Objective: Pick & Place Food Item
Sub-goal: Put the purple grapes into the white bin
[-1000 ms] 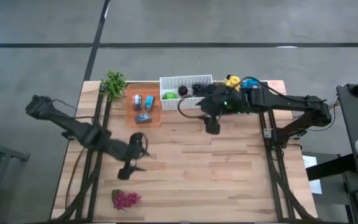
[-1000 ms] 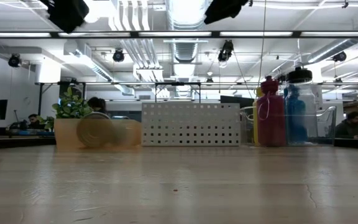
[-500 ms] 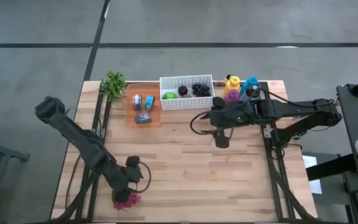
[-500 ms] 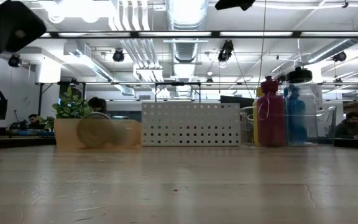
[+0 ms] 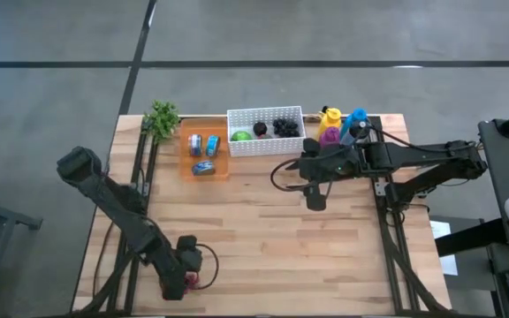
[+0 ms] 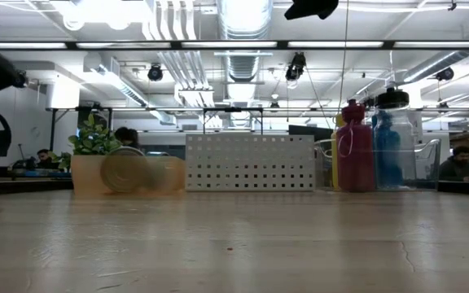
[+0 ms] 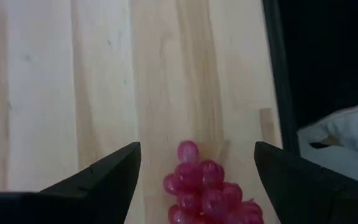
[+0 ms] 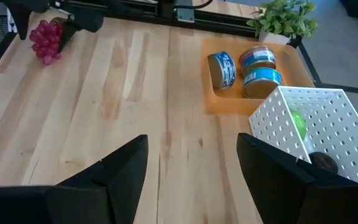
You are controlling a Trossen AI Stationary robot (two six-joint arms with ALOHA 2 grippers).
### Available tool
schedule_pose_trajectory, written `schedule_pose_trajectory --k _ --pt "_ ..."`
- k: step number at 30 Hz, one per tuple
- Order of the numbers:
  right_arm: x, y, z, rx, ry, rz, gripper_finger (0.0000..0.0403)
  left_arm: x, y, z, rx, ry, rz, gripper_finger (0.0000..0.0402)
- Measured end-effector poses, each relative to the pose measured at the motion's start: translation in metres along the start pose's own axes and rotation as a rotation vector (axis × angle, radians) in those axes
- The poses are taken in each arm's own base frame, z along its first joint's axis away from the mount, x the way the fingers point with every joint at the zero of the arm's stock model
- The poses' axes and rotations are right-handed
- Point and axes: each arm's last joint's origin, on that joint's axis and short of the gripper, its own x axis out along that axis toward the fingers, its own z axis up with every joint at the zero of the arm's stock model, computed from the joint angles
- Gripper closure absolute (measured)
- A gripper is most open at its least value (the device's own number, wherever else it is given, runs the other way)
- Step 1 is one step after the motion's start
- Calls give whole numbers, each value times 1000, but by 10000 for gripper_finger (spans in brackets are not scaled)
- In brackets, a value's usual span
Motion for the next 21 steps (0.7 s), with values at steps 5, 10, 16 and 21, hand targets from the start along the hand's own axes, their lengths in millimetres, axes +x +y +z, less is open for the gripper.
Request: schedule_pose_trajectory --k 5,10,16,21 --pt "0 0 0 0 1 0 165 13 1 -7 -26 27 19 77" --pt "1 0 -1 0 4 2 172 24 7 -16 -57 73 32 75" --pt "1 0 -1 5 -2 4 174 26 9 -21 -53 106 16 108" --pt "1 0 -1 26 -3 4 170 26 9 -21 -35 106 15 181"
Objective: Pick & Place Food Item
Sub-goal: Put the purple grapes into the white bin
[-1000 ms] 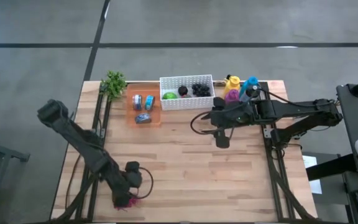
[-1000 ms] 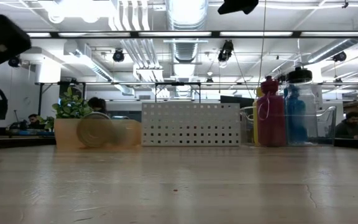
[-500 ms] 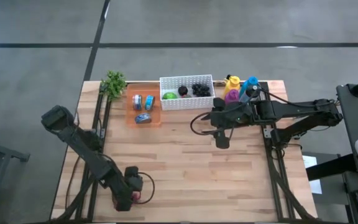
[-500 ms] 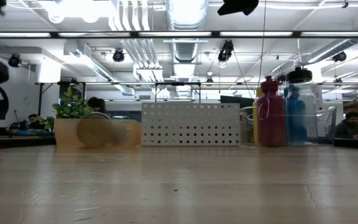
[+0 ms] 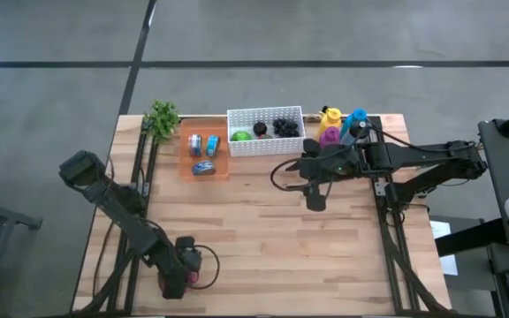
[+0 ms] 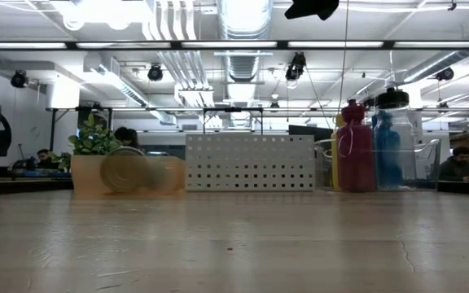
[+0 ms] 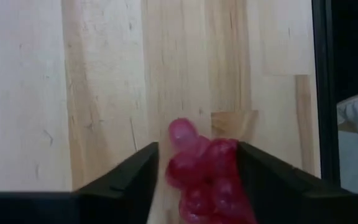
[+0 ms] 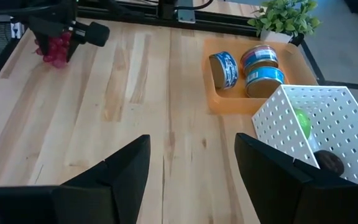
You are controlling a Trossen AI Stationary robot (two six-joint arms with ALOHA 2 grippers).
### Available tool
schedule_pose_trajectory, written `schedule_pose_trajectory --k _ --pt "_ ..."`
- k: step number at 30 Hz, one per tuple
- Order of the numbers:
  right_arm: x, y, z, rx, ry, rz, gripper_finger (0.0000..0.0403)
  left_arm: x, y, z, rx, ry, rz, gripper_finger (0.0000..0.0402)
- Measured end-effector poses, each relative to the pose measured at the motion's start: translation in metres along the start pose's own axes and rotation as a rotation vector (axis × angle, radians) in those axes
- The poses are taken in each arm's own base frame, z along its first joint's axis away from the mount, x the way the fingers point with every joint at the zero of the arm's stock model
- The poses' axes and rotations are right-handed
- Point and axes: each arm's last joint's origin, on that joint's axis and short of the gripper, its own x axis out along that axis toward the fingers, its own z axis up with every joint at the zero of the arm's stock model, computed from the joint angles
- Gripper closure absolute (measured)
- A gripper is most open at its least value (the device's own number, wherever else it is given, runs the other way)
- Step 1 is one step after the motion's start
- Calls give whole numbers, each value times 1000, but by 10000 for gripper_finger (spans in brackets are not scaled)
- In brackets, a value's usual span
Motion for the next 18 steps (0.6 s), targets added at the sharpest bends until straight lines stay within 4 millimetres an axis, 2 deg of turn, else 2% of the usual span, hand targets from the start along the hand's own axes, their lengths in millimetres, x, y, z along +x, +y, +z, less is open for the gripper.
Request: schedule_pose_trajectory --k 7,11,14,18 --pt "0 0 0 1 0 0 176 0 0 0 3 6 -7 313" --pt "0 0 0 2 0 0 176 0 0 0 3 11 -12 370" --pt "0 0 0 13 0 0 174 0 -1 -1 11 16 -16 393" --pt "0 0 0 20 0 0 178 0 -1 -1 11 16 -16 396"
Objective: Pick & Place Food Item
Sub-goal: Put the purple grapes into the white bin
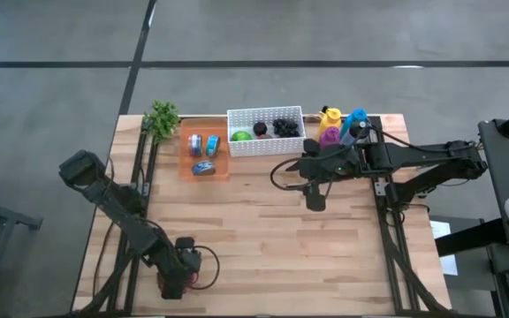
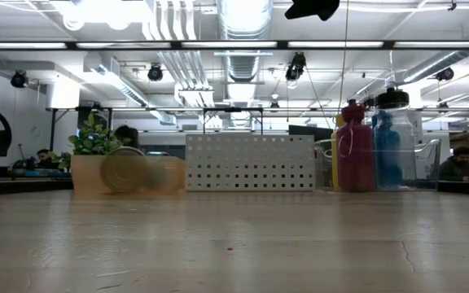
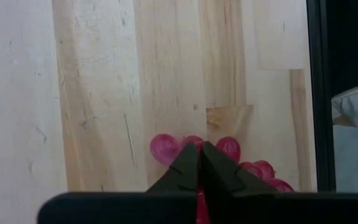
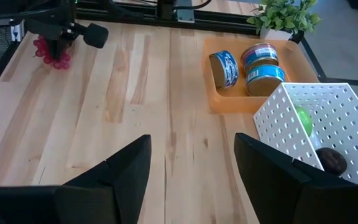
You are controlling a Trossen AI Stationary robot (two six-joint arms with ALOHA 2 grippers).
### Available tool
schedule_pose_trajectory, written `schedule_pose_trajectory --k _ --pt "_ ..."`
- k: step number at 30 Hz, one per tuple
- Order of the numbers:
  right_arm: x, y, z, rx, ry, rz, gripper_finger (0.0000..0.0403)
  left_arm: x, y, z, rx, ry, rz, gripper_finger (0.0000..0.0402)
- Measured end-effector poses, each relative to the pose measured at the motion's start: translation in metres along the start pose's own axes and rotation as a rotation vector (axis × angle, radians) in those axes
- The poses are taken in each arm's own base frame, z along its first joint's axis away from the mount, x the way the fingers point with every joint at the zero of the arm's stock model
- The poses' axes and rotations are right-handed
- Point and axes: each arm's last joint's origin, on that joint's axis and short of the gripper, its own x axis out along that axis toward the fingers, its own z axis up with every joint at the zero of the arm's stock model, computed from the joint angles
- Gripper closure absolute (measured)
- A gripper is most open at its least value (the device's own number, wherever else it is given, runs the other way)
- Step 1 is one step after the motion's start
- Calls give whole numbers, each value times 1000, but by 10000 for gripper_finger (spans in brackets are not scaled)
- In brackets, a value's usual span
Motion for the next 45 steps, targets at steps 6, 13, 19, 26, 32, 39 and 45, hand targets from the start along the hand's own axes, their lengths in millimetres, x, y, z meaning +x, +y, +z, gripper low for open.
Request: schedule_pose_trajectory --k 6,13,19,26,32,39,45 --pt "0 0 0 -1 0 0 179 0 0 0 3 0 0 399" --pt "0 0 0 -10 2 0 179 0 0 0 1 0 0 400" --pt "0 0 0 -7 2 0 179 0 0 0 0 -1 2 400" --pt "0 0 0 -2 1 0 179 0 0 0 5 -4 6 400" --pt "0 0 0 -1 1 0 179 0 3 3 16 -16 19 400" --pt "0 0 0 -9 2 0 179 -4 5 16 -14 -56 31 400" --pt "1 0 0 -12 2 0 179 -7 13 28 -54 -135 97 400"
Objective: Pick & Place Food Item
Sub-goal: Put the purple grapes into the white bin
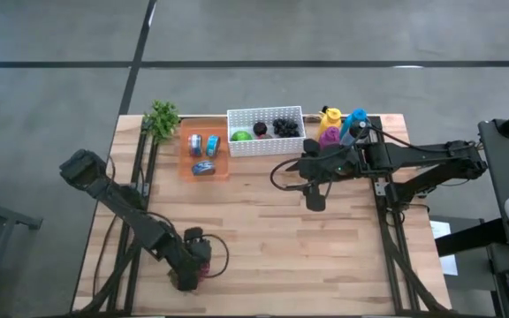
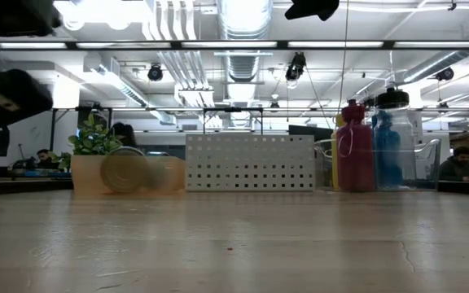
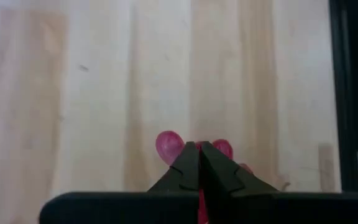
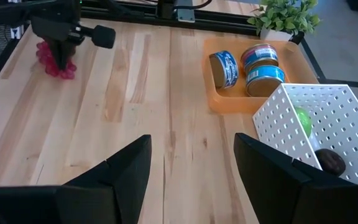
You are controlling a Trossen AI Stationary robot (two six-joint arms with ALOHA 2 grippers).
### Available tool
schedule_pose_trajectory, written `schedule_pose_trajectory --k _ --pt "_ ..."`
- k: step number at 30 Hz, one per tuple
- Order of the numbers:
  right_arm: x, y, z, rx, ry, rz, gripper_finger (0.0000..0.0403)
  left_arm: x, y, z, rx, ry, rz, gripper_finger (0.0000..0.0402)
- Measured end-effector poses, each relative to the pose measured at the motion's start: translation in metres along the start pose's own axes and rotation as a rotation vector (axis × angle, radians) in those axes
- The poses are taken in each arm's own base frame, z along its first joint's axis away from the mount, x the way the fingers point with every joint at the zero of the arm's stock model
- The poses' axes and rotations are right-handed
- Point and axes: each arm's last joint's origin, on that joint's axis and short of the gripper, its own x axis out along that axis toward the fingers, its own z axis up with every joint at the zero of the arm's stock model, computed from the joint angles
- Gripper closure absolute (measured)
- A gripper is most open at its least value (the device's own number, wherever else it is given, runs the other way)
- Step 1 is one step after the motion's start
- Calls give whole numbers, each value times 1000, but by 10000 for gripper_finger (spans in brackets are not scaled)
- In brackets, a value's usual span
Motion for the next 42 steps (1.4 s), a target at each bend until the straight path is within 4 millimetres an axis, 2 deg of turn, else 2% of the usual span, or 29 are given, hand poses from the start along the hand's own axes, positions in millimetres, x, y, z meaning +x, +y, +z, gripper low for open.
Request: schedule_pose_trajectory --k 5,17,28,35,42 --pt "0 0 0 0 0 0 179 -3 11 12 -54 -52 34 400" --pt "0 0 0 -1 1 0 179 -27 42 42 -178 -243 124 400" --pt "0 0 0 -11 1 -1 179 -39 66 70 -196 -385 161 400" --pt "0 0 0 -19 2 -1 179 -55 83 98 -131 -478 264 400" --pt "0 0 0 -27 2 -1 179 -82 103 131 -73 -563 346 400"
